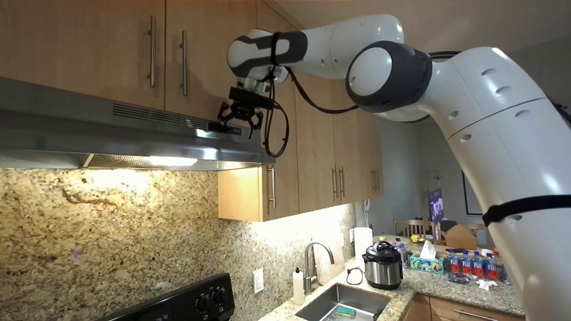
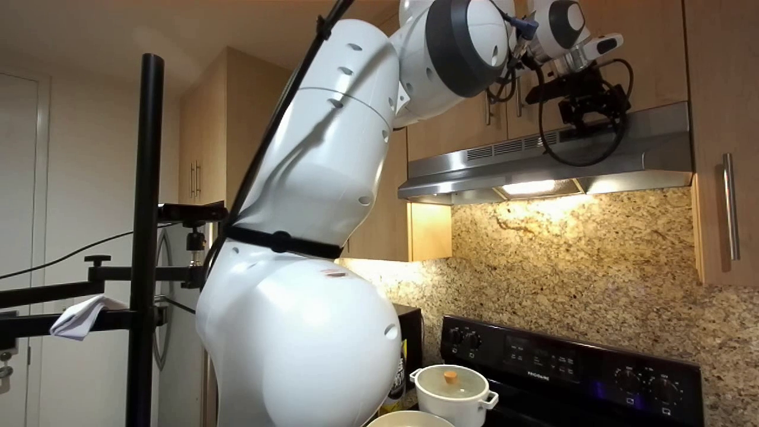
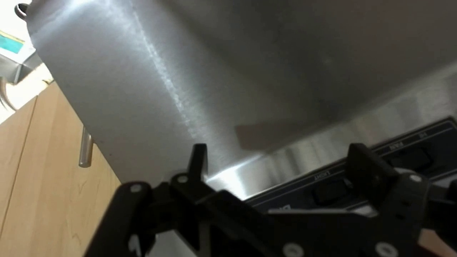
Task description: Turn off the stove light
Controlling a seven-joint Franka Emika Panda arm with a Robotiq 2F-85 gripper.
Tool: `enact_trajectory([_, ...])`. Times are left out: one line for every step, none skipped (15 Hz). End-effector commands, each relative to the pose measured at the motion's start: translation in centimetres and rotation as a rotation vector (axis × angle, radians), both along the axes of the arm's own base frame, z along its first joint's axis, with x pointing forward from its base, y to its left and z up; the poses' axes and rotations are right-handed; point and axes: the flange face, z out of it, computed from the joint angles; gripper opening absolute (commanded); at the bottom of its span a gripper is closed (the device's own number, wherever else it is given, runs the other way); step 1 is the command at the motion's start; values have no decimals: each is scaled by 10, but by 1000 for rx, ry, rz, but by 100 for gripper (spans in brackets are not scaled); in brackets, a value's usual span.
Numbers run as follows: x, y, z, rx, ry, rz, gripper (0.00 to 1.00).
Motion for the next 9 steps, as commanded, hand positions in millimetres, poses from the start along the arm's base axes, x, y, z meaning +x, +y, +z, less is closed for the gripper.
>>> enact_trajectory([5,-1,5,46,-17,-46,100])
enact_trajectory([5,-1,6,48,-13,-54,100])
enact_trajectory([5,-2,6,52,-9,-64,100])
enact_trajectory([5,-1,5,59,-2,-76,100])
enact_trajectory([4,-1,6,63,3,-84,100])
enact_trajectory([3,0,6,71,11,-99,100])
enact_trajectory([3,0,6,79,16,-110,100])
enact_trajectory([2,1,7,87,19,-123,100])
enact_trajectory([2,1,7,93,22,-133,100])
